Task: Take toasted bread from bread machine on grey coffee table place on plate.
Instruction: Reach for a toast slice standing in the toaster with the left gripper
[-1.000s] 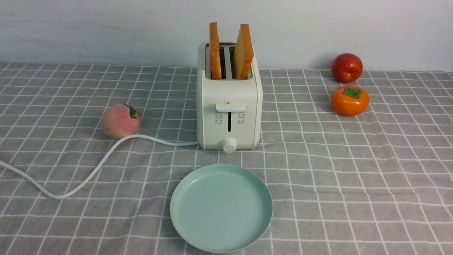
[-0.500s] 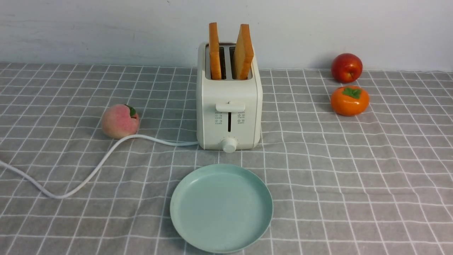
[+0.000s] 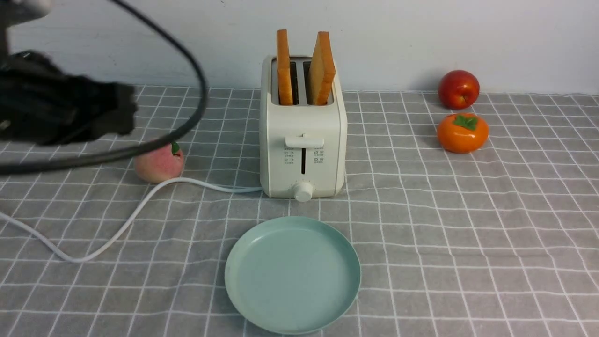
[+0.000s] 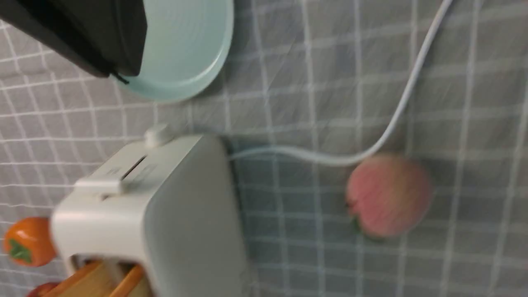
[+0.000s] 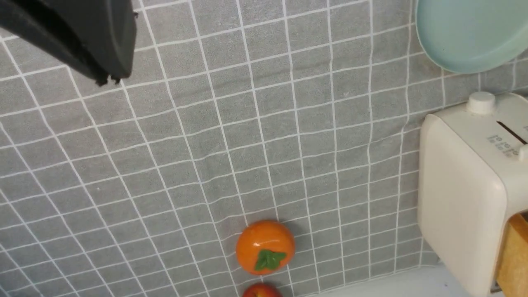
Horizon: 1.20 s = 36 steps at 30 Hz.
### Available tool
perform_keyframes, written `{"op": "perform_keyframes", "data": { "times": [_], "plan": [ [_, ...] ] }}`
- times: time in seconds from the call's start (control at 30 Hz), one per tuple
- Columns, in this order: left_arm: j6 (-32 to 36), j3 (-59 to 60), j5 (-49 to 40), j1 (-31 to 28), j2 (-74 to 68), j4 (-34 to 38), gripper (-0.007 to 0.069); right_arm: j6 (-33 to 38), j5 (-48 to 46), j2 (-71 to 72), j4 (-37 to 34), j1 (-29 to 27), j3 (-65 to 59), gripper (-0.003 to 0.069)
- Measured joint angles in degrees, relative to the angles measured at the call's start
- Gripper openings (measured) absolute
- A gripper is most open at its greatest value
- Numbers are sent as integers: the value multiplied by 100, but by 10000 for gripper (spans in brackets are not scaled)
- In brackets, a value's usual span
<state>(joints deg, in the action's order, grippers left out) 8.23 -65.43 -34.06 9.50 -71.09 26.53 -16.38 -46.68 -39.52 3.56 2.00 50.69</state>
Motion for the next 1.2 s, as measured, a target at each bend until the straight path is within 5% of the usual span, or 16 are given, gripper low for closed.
{"op": "perform_keyframes", "data": {
  "times": [0.13,0.43,0.57,0.77,0.87,1.07,1.13,1.2],
  "plan": [
    [922,-617,687,474,-855,559,-14,19,-43,0,-14,0,6,-13],
    [1328,-1821,1562,1108,-2513,732,12,19,-108,0,-238,0,6,-6],
    [1575,-2228,1965,1300,-3097,789,160,19,-108,0,-292,0,6,-1],
    [1630,-2358,3171,1365,-3812,1011,542,19,-110,0,-292,0,6,2],
    [1630,-2364,3558,1365,-4070,1048,624,20,-110,0,-292,0,6,4],
    [1637,-2370,4062,1365,-4503,1079,575,20,-136,0,-292,0,6,9],
    [1650,-2370,4273,1365,-4580,1079,484,20,-164,0,-292,0,6,13],
    [1650,-2370,4460,1359,-4611,1079,308,20,-211,0,-292,0,6,15]
  ]
}}
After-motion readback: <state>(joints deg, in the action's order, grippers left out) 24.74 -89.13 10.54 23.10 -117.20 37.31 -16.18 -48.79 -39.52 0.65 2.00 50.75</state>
